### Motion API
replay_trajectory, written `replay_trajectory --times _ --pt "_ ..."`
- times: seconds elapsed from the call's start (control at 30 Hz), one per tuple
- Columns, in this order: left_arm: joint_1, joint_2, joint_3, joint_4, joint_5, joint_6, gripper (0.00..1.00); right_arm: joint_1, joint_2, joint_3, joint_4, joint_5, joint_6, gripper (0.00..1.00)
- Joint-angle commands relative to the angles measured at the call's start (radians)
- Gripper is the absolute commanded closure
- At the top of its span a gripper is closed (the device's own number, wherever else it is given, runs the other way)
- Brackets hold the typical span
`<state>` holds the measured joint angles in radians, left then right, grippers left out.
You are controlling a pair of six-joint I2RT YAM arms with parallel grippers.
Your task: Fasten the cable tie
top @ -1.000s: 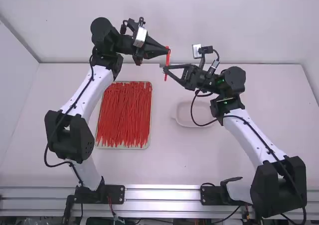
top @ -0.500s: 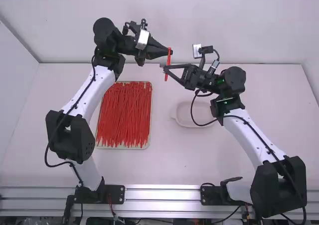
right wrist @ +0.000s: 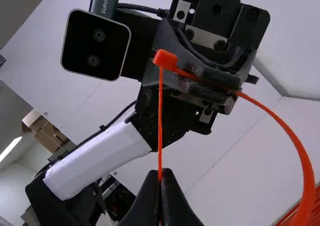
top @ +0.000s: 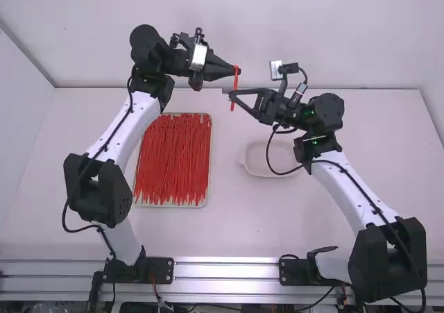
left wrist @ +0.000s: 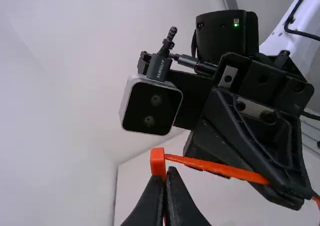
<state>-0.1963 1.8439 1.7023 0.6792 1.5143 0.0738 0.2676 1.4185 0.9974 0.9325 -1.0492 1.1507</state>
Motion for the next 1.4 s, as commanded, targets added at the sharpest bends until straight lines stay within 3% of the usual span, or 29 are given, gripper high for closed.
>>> replay_trajectory --times 0.0,1.37 --pt "0.010 -0.007 0.001 0.013 0.000 0.013 0.98 0.003 0.001 0.011 0.007 0.012 0.014 1.00" --pt "0.000 -0.007 -0.028 0.079 -0.060 0.027 0.98 0.029 0.001 0.011 -0.023 0.043 -0.014 1.00"
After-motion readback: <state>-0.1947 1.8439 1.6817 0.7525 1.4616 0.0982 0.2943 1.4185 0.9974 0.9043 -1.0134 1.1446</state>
